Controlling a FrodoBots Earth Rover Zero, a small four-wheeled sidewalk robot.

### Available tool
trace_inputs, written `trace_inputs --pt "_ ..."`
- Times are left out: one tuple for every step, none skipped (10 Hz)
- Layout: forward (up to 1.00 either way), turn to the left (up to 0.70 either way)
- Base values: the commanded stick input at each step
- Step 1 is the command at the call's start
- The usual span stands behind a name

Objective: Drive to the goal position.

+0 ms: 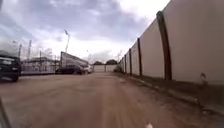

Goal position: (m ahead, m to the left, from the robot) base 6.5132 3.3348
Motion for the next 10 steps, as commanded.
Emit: trace_inputs --pt "0.70 0.00" --pt "0.70 0.00" --pt "0.70 0.00" --pt "0.70 0.00" --pt "0.70 0.00" --pt "0.70 0.00" --pt "0.70 0.00" --pt "0.70 0.00" --pt "0.70 0.00" --pt "0.70 0.00"
